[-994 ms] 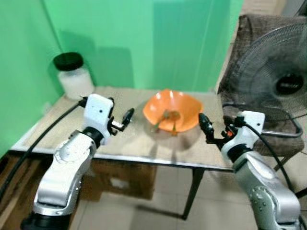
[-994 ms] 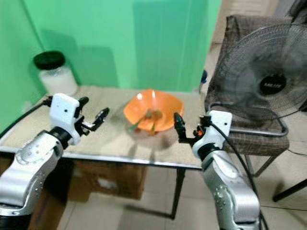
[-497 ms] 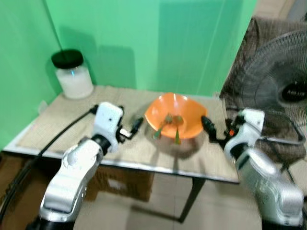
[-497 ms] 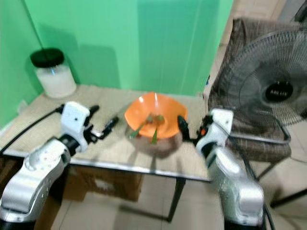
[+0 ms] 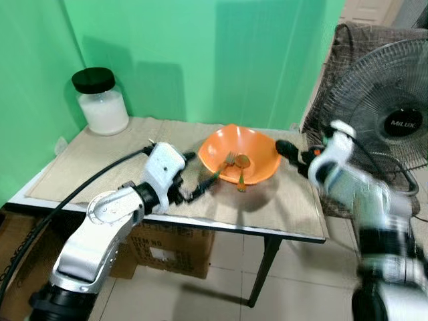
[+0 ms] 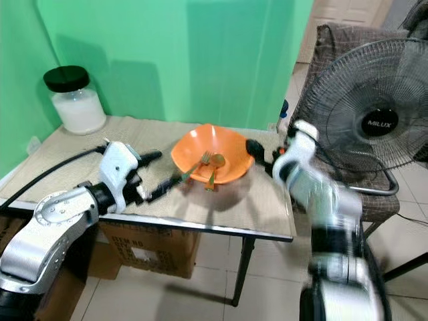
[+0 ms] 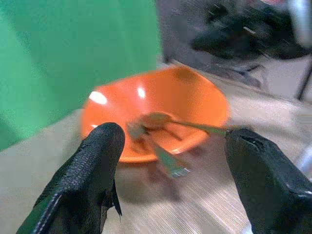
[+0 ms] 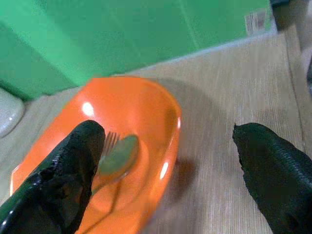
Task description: Setting the table
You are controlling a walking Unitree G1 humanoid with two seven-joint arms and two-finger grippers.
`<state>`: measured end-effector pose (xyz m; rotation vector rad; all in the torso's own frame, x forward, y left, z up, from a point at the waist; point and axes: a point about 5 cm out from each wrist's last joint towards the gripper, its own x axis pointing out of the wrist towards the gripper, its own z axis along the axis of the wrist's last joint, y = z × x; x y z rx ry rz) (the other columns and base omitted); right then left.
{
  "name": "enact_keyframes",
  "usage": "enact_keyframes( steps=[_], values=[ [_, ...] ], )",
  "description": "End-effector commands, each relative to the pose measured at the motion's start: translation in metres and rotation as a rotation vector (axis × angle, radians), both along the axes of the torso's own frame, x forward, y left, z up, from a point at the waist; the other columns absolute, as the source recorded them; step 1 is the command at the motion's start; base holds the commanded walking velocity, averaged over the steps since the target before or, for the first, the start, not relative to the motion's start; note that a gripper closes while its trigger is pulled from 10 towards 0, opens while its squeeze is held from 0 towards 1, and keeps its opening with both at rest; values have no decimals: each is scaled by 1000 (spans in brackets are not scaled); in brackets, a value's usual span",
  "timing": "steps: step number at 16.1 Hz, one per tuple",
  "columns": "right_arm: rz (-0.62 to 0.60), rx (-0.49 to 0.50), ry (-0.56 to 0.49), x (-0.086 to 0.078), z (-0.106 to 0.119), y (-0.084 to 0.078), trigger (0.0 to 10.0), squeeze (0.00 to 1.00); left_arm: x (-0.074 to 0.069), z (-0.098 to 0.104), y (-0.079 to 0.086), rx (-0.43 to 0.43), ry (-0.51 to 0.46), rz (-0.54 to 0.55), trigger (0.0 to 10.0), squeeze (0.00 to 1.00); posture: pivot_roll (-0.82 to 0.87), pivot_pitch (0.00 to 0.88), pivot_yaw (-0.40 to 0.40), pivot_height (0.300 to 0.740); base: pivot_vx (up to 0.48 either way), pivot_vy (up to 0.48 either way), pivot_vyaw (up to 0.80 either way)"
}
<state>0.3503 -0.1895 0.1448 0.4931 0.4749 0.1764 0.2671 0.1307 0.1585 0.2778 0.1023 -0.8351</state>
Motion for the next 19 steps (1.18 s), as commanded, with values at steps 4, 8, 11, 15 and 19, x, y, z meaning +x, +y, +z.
enact_keyframes(
  steps=[4,8,11,15,19],
  values=[
    [32,81,187,12,-7,-4,10000,0,-4,-1,-4,43,19,-95,10000,0,-191,0,-43,740,0,0,0],
    [97,215,335,6,-23,8,627,0,-10,-2,-5,45,32,-116,10000,0,-182,0,-54,740,0,0,0],
    [99,283,355,8,-23,12,0,0,-10,-2,-5,44,32,-113,10000,0,-176,0,-64,740,0,0,0],
    [67,396,373,10,-25,18,0,0,-13,-4,-4,41,36,-96,10000,0,-167,0,-79,740,0,0,0],
    [25,444,388,12,-27,20,0,0,-13,-3,-3,44,36,-89,10000,0,-161,0,-84,740,0,0,0]
  ],
)
